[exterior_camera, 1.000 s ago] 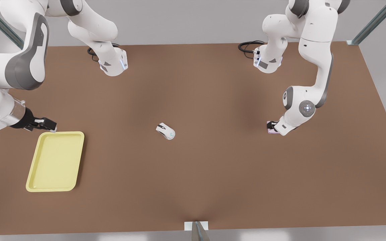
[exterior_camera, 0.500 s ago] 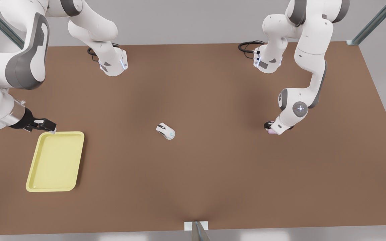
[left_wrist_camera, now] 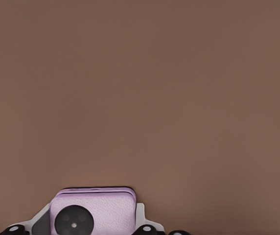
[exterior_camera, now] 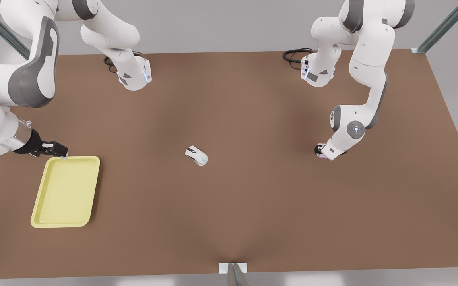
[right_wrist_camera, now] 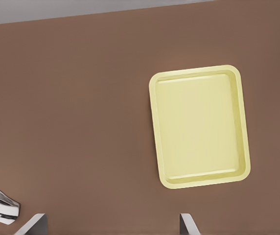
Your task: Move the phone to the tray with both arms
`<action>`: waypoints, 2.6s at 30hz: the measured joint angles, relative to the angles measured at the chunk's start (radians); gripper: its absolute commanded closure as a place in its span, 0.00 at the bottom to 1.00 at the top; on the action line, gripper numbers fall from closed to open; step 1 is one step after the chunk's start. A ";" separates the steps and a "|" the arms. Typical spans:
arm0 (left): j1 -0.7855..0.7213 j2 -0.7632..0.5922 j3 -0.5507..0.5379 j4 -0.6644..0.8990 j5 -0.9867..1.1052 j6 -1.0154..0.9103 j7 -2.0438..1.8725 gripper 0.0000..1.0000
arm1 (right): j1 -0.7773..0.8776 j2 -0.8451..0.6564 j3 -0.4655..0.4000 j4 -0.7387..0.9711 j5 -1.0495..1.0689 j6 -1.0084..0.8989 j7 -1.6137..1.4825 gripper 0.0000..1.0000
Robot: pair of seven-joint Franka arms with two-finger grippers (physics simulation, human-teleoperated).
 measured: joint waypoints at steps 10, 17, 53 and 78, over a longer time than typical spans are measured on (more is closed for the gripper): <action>-0.002 -0.004 0.001 0.001 0.001 -0.002 -0.001 0.19 | 0.008 -0.001 0.004 0.002 -0.010 -0.001 0.003 0.00; -0.006 -0.025 -0.079 0.142 -0.002 -0.069 -0.013 0.19 | 0.008 -0.003 0.003 0.002 -0.012 -0.005 0.003 0.00; -0.421 0.609 -0.221 1.338 0.003 -0.337 -0.607 0.00 | 0.005 -0.002 0.002 0.002 -0.011 -0.003 0.007 0.00; 0.000 0.085 -0.154 1.261 -0.121 -1.302 -0.381 0.00 | 0.631 0.391 0.036 0.147 0.101 0.168 0.217 0.00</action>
